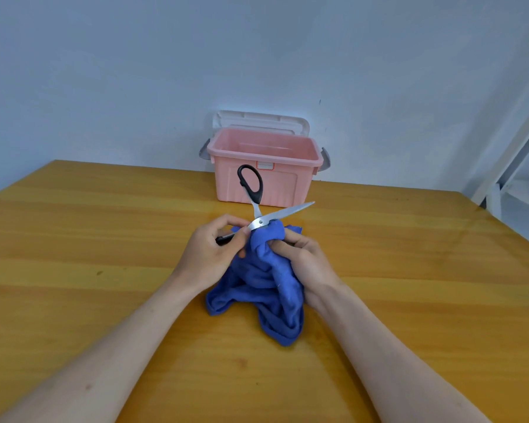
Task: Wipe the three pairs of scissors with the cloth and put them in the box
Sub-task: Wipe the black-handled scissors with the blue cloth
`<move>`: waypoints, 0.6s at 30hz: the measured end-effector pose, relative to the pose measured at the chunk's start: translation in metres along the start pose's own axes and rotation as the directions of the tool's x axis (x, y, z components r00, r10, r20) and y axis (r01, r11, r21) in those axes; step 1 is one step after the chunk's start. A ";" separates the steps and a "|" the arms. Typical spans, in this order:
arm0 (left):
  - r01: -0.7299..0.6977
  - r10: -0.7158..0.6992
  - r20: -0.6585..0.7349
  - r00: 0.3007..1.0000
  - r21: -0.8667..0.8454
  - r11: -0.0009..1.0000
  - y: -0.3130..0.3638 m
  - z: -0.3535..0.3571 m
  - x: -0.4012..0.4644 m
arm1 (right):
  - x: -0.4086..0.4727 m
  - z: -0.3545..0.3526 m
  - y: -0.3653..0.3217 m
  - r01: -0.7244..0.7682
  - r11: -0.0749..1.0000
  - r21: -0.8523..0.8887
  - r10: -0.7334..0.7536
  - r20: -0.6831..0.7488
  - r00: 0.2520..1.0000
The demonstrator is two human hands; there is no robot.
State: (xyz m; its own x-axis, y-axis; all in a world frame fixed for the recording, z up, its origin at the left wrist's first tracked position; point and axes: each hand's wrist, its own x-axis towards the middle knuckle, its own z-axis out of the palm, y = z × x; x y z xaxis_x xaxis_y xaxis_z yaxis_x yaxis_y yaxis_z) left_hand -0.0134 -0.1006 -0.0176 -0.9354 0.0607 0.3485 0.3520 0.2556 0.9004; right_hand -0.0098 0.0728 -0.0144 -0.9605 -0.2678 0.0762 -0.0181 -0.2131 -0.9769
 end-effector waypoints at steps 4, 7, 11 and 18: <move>-0.004 0.005 0.006 1.000 -0.050 0.999 0.004 0.004 0.001 | -0.001 0.000 -0.004 -0.022 0.990 0.142 0.013 0.064 0.998; -0.031 0.031 -0.012 0.999 -0.025 0.999 0.007 0.003 0.002 | 0.003 0.000 -0.004 -0.018 0.993 0.118 0.017 0.008 1.000; -0.052 0.052 -0.027 0.998 -0.008 0.999 0.005 0.000 0.004 | 0.007 -0.002 -0.003 0.004 1.000 0.025 -0.002 -0.080 0.997; -0.026 0.026 -0.062 0.998 -0.002 1.000 -0.004 -0.002 0.007 | 0.010 -0.001 -0.001 -0.009 0.961 -0.277 -0.055 -0.220 0.974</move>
State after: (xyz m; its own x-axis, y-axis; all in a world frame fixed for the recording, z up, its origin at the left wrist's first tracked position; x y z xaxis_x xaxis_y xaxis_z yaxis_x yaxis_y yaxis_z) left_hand -0.0213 -0.1028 -0.0184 -0.9219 0.0071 0.3874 0.3766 0.2517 0.8915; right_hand -0.0201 0.0711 -0.0130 -0.9956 -0.0427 0.0835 -0.0859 0.0578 -0.9946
